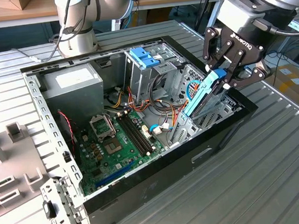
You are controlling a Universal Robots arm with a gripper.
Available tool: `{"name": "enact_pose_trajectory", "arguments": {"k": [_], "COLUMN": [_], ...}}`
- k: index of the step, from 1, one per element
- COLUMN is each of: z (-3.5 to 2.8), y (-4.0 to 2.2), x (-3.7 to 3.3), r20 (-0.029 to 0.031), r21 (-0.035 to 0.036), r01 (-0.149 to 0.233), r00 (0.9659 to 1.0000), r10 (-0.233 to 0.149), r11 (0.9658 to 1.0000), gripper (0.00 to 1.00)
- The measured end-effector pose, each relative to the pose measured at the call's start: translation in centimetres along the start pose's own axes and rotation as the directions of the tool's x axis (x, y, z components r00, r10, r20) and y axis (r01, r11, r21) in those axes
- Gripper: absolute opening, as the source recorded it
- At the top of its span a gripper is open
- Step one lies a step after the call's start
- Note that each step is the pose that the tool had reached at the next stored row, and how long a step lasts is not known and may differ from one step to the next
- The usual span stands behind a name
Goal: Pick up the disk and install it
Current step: 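Insert the disk into the insertion slot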
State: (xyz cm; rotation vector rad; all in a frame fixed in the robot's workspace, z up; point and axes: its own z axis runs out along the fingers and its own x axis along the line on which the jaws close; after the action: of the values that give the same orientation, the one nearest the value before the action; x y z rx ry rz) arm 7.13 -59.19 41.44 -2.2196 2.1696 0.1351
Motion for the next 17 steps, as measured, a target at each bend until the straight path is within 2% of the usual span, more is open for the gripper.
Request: {"name": "enact_pose_trajectory", "arguments": {"k": [1,2,10,13,16,17], "z": [0.00,0.01,0.03,-0.46,-0.69,-1.05], "y": [0.00,0.00,0.00,0.02,0.02,0.04], "x": [0.00,0.00,0.00,-0.04,-0.06,-0.09], "r20": [-0.0001,0.0002,-0.0003,-0.0004,0.0006,0.0006], "r21": [0.0001,0.0001,0.0000,0.0000,0.0000,0.0000], "r01": [0.000,0.000,0.000,0.000,0.000,0.000], "r00": [1.0000,1.0000,1.0000,1.0000,1.0000,1.0000], "r10": [0.000,0.000,0.000,0.000,0.000,0.000], "r11": [1.0000,1.0000,1.0000,1.0000,1.0000,1.0000], "gripper": [0.37,0.44,0.44,0.44,0.44,0.44]}}
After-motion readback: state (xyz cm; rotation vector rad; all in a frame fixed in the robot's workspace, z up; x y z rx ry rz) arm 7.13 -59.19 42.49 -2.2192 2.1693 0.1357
